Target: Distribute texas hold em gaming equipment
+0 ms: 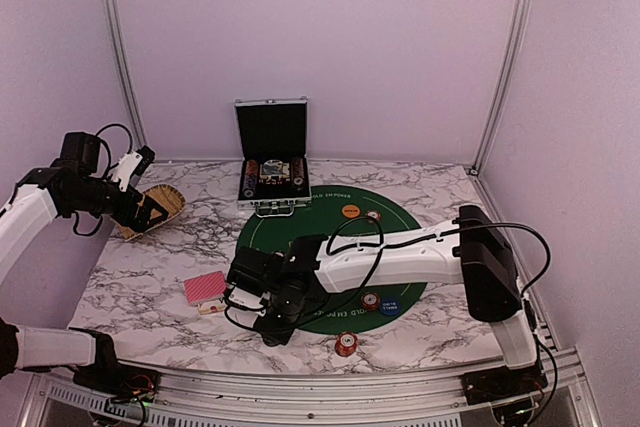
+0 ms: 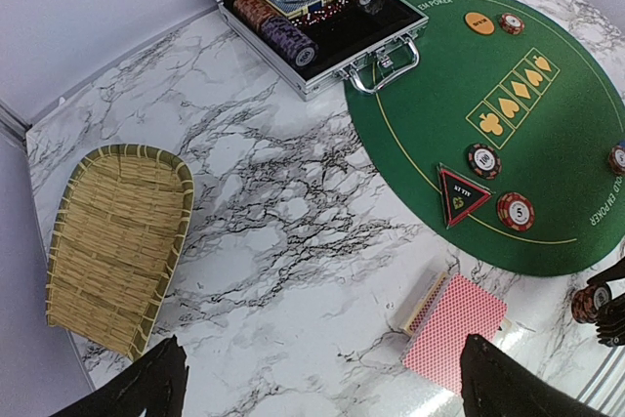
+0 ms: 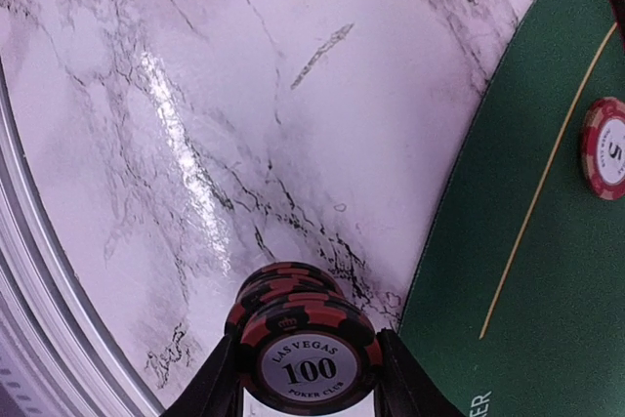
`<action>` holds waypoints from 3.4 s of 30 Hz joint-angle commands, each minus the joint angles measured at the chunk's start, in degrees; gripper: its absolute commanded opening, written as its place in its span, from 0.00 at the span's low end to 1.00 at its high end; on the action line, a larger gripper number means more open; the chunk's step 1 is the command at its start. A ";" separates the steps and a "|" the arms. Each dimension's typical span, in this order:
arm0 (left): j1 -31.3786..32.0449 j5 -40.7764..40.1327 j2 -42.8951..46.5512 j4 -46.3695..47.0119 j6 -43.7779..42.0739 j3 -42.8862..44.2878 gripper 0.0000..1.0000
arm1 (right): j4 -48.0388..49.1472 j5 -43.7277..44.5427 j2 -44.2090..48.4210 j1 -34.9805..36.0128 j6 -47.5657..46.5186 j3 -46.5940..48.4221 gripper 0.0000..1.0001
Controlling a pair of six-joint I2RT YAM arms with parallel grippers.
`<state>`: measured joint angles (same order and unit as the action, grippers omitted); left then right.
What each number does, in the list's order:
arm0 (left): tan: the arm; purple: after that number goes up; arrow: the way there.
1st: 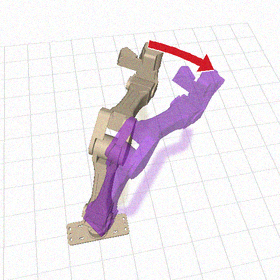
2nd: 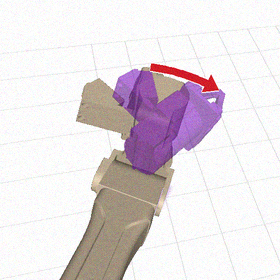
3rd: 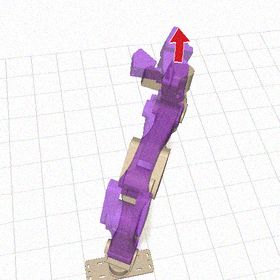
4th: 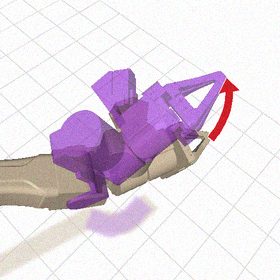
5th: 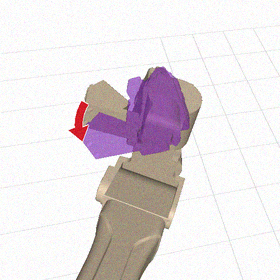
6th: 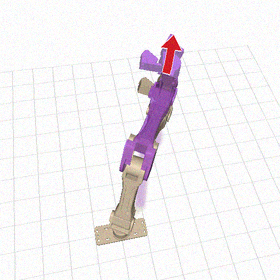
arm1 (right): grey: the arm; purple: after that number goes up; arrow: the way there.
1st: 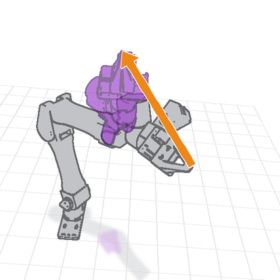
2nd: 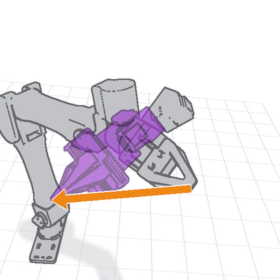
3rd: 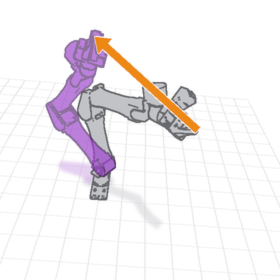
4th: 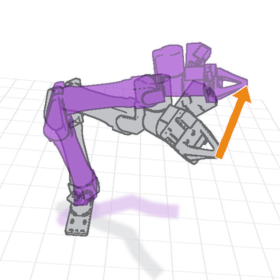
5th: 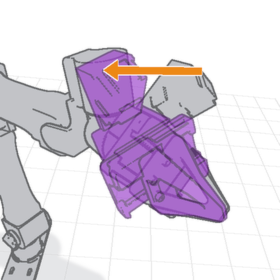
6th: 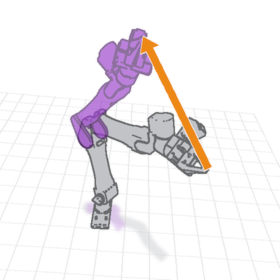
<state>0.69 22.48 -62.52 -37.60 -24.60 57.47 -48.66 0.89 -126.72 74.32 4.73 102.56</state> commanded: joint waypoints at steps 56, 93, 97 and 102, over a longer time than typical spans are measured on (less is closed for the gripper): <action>-0.27 -0.02 0.78 -1.25 -0.63 0.36 0.99 | 17.28 6.62 1.90 -50.42 8.31 -10.67 0.11; -0.29 0.39 0.78 -1.24 -0.75 0.10 0.99 | 8.94 6.90 21.72 -28.85 6.07 -11.32 0.63; -0.26 0.56 0.35 -1.25 -0.73 0.01 0.99 | 5.76 4.04 20.57 -18.08 6.47 -10.50 0.71; -0.26 0.55 0.32 -1.31 -0.78 -0.04 0.99 | 3.20 -0.14 16.22 -8.26 5.93 -8.00 0.81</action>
<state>0.69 22.48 -62.52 -37.63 -24.86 57.47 -40.42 4.49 -107.26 61.41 10.81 92.03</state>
